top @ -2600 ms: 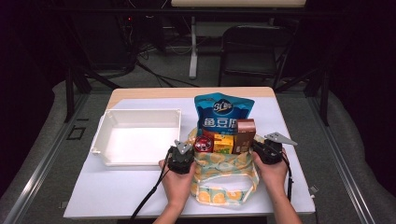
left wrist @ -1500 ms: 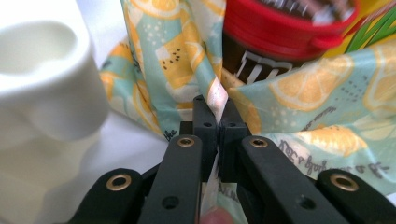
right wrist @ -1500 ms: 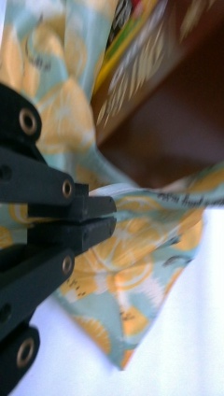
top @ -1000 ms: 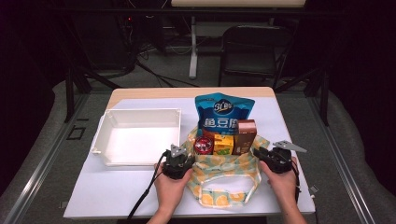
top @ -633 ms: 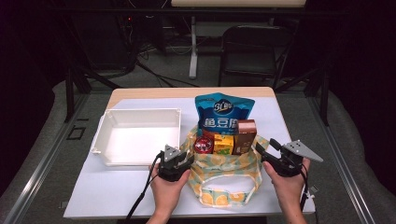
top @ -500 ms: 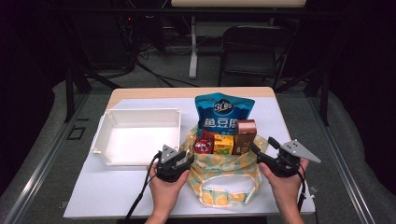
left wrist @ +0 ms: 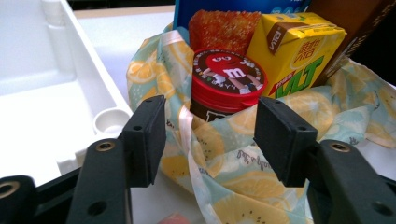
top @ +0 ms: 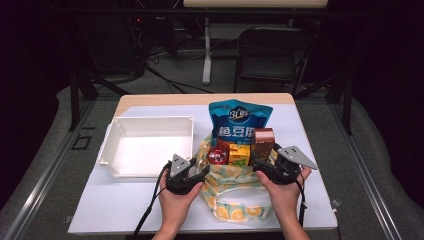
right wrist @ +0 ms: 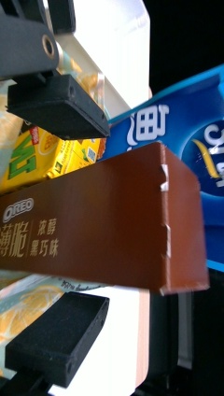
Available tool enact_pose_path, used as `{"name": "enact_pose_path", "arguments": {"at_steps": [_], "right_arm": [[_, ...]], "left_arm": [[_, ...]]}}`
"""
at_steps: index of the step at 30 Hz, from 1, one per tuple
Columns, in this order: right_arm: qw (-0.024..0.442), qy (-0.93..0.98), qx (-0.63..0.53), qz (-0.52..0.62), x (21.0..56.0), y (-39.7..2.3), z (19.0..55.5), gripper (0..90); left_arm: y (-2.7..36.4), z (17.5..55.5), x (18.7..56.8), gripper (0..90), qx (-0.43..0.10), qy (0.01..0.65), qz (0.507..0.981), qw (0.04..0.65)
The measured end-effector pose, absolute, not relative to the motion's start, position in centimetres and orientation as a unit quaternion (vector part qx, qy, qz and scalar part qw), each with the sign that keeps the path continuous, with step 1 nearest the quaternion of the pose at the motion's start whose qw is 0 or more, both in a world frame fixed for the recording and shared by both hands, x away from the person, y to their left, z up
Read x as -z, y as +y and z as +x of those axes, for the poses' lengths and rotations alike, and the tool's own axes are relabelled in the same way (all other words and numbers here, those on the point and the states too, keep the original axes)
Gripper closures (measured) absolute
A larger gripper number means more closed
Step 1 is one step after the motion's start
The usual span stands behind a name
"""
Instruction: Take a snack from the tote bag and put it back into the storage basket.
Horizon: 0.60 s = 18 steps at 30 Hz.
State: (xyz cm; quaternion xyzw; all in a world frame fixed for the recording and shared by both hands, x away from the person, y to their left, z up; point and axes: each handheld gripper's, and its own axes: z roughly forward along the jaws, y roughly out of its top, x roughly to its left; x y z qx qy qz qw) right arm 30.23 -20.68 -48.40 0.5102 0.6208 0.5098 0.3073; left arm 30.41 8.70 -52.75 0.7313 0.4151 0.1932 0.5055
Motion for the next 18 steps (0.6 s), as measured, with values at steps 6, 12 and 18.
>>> {"name": "enact_pose_path", "arguments": {"at_steps": [6,12,18], "right_arm": [[0.318,0.607,-0.497,0.532,49.3,-19.7,31.5,15.0],[0.326,0.594,-0.497,0.542,49.9,-19.4,32.4,18.7],[0.332,0.587,-0.497,0.546,50.5,-19.6,32.6,30.4]], "left_arm": [[8.8,30.5,52.7,39.5,-0.192,0.407,0.729,0.516],[9.0,30.5,52.7,39.4,-0.192,0.406,0.731,0.514],[8.7,30.4,52.9,39.5,-0.190,0.403,0.733,0.514]]}}
